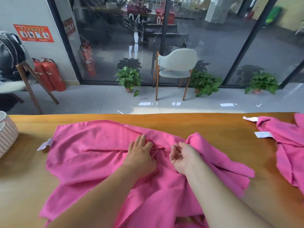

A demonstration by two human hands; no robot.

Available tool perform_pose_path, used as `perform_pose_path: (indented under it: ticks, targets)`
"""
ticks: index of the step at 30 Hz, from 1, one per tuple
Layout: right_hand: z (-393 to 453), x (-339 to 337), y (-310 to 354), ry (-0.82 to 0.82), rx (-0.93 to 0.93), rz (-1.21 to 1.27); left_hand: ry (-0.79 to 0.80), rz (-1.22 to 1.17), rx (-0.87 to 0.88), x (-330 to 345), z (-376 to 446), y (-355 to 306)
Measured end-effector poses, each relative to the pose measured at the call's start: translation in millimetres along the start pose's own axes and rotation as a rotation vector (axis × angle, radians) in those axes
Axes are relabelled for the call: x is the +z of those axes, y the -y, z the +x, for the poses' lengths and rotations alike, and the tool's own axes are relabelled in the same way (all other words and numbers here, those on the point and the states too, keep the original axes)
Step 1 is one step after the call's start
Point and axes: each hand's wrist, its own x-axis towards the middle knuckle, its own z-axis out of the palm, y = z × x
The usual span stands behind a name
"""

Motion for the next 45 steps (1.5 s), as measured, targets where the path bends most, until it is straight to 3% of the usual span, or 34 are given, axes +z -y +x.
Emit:
perform_pose_path:
  ticks: [2,4,6,8,12,15,20,25,27,30,33,37,41,45]
  targets:
    - [-5,1,6,0.052,-0.083,-0.221,0.019,-0.024,0.000,-6,5,-3]
    - [-8,-1,13,0.027,-0.333,-0.563,-0.010,-0.079,0.029,-9,11,-10]
    - [-10,-10,27,-0.146,-0.740,-1.076,-0.057,-0.137,0.073,-9,19,-21]
    - [-17,-22,44,-0.289,-0.955,-1.455,-0.080,-0.145,0.115,-5,28,-31]
    - [-17,-46,71,-0.414,-0.700,-1.840,0.033,-0.121,0.147,4,36,-54]
    - [-13,-56,82,-0.452,-0.711,-1.887,0.113,-0.090,0.132,10,42,-69]
    - [-5,-48,121,-0.441,-0.984,-1.865,0.256,0.162,-0.010,1,45,-85]
    - [1,-18,127,-0.208,-1.356,-1.689,0.184,0.079,-0.128,-9,65,-87]
    - [3,-25,110,-0.152,-1.424,-1.691,0.124,0.043,-0.183,-7,72,-80]
    - [5,-49,82,-0.132,-1.220,-1.878,0.025,0.021,-0.189,3,77,-68]
    - [17,-67,80,-0.272,-0.944,-2.094,0.145,0.112,-0.255,6,73,-62]
    - [35,-80,95,-0.320,-0.696,-2.006,0.148,0.098,-0.336,-2,76,-49]
    - [47,-72,99,-0.364,-0.732,-1.958,0.043,-0.058,-0.440,-14,85,-43]
    - [58,-65,89,-0.274,-0.748,-1.992,0.128,0.116,-0.340,-4,73,-27]
